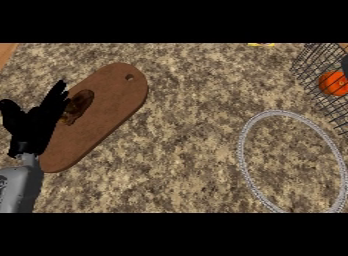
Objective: Pick the squash from the placemat and place it in the basket
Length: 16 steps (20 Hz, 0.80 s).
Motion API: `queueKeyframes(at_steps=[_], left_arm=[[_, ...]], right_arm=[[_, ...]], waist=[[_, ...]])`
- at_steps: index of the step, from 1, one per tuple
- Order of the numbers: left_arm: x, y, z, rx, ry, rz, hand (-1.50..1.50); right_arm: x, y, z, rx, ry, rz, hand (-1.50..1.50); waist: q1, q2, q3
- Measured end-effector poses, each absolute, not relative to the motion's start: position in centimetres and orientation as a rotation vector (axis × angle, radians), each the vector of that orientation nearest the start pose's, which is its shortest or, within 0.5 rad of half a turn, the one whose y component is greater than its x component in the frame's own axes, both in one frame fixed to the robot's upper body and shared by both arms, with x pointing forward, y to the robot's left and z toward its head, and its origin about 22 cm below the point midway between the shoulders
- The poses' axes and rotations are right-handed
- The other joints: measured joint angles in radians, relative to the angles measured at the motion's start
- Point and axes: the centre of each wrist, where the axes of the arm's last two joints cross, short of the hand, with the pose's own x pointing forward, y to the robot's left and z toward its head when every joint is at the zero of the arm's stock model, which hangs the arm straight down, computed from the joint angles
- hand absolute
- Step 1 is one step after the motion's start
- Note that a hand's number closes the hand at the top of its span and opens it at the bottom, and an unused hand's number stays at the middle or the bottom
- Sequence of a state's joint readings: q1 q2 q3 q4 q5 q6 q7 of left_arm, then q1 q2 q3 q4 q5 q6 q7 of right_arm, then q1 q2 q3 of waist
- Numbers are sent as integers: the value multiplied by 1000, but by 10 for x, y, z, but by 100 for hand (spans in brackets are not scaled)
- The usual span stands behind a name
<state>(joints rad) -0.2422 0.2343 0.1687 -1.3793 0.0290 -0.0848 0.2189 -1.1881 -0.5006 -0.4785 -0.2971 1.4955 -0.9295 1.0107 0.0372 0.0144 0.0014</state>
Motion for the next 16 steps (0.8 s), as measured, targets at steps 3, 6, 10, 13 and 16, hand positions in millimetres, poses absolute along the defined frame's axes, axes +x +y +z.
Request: queueKeyframes(at_steps=[3,6,10,13,16], left_arm=[[300,310,38,170,-1400,-96,0],[299,310,38,173,-1393,-91,0],[294,316,31,190,-1382,-75,0],[289,323,28,206,-1367,-57,0],[282,329,28,219,-1356,-40,0]], right_arm=[[460,-331,180,-1741,-964,-524,-150],[457,-338,192,-1734,-1005,-649,-150],[451,-348,201,-1711,-1060,-827,-150],[445,-348,205,-1679,-1097,-926,-150],[435,-346,195,-1634,-1111,-986,-150]], waist=[[-3,-1,0],[-11,-5,-1],[-34,-14,-2],[-55,-25,-2],[-76,-36,-2]])
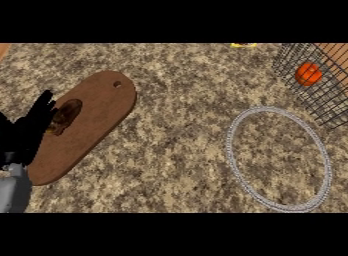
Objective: Pick the squash from the placemat and place it in the basket
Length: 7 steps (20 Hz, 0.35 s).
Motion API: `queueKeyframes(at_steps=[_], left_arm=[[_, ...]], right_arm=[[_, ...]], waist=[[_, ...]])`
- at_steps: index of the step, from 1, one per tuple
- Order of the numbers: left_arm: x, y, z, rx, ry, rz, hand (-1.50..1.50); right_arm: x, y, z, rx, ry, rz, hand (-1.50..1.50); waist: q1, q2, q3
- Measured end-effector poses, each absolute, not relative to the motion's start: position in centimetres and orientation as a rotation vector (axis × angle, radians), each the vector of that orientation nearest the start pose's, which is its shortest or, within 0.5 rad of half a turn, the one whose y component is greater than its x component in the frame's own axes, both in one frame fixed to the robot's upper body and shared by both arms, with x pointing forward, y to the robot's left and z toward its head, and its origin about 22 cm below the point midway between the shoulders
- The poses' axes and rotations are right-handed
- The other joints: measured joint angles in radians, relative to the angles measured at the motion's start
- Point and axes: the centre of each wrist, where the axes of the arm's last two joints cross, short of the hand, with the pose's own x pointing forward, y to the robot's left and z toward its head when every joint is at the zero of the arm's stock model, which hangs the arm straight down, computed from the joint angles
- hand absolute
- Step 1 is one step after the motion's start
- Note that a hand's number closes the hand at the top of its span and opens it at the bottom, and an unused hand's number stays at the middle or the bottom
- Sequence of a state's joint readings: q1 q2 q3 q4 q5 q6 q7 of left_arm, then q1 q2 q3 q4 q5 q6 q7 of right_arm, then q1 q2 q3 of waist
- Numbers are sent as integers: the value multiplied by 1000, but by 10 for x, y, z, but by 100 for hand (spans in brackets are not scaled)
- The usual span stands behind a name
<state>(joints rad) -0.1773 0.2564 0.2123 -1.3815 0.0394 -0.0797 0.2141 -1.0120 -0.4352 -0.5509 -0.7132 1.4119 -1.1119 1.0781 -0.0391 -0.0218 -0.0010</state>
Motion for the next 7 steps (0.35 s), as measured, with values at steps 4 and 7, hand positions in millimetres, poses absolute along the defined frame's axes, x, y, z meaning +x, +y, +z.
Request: queueKeyframes(at_steps=[4,7], left_arm=[[277,337,23,240,-1342,-21,0],[276,341,26,254,-1336,-8,0]], right_arm=[[419,-337,177,-1562,-1128,-1002,-150],[402,-328,160,-1511,-1136,-982,-150]], waist=[[-31,-10,-1],[-51,-17,-1]])
